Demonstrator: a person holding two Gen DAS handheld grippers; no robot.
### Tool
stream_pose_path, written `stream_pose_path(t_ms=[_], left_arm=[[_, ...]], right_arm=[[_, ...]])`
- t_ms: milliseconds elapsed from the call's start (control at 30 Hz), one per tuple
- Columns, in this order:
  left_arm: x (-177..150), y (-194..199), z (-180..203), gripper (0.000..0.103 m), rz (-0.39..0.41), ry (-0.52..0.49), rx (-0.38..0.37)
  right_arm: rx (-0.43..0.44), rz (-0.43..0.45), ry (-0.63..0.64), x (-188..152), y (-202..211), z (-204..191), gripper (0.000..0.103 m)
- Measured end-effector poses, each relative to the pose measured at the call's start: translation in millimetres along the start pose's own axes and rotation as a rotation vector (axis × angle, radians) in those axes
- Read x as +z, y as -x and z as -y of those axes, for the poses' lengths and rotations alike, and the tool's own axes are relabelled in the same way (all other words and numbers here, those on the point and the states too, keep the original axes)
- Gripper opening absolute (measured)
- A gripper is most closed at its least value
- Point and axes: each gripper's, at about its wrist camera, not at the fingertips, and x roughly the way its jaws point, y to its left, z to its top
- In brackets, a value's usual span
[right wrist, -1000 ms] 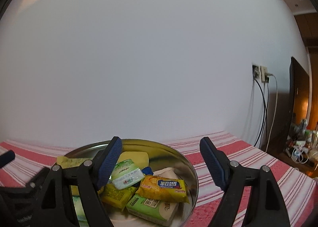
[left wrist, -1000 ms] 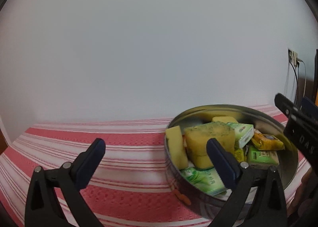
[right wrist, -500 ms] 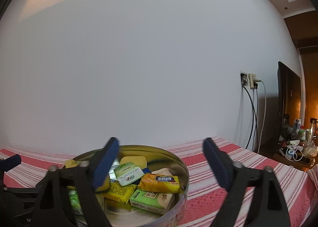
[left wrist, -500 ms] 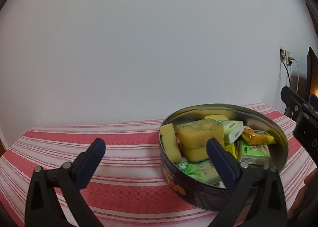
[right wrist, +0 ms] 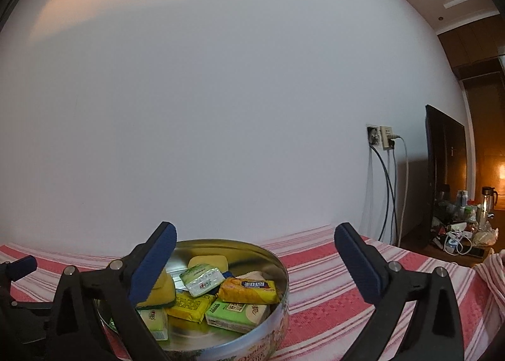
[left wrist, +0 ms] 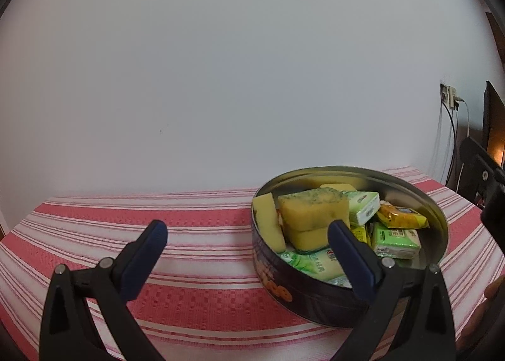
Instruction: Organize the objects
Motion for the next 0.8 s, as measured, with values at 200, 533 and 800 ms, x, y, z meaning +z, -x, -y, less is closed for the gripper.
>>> stream_pose_path(t_ms=[200,533,800], left_arm=[[1,2,-2,0.103,0.002,0.015,-0.001],[1,4,-6,0.103,0.002,0.032,-0.010],[1,4,-3,0.103,-0.006,0.028,-0.010]], right_arm=[[-0.035,0.056,0.019,2,9,-8,0.102],[-0.027,0.048,0.006,1,6,-13,0.102],[-0.040,0.020,-0.006,1,-1,-10,0.102]])
